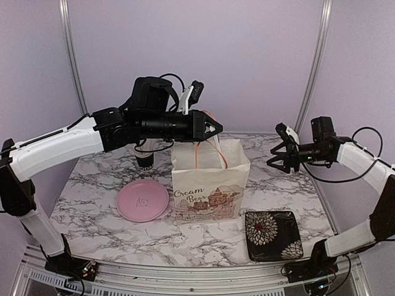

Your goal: Pack the takeout coffee

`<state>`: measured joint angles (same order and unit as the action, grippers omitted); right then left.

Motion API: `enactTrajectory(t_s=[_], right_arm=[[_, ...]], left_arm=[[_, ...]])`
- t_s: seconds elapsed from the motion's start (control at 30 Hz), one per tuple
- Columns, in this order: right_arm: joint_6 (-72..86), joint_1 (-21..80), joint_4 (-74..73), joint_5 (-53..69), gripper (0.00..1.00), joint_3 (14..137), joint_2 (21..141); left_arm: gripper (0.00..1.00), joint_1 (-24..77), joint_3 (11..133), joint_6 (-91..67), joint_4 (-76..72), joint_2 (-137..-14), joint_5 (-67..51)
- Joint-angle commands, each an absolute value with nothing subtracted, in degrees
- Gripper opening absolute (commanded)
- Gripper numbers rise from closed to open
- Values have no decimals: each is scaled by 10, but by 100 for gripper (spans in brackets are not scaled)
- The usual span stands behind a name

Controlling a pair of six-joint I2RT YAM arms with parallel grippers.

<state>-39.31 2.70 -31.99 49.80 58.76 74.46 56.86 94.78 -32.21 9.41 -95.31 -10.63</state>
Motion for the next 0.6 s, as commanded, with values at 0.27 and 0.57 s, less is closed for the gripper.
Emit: enactTrajectory(t_s=[0.27,0.57], right_arm=[[-407,25,-329,499,66,596,760],[-411,25,-334,499,66,599,772]], left_arm=[[60,566,950,-165,255,-852,164],[69,467,900,-170,345,-803,236]])
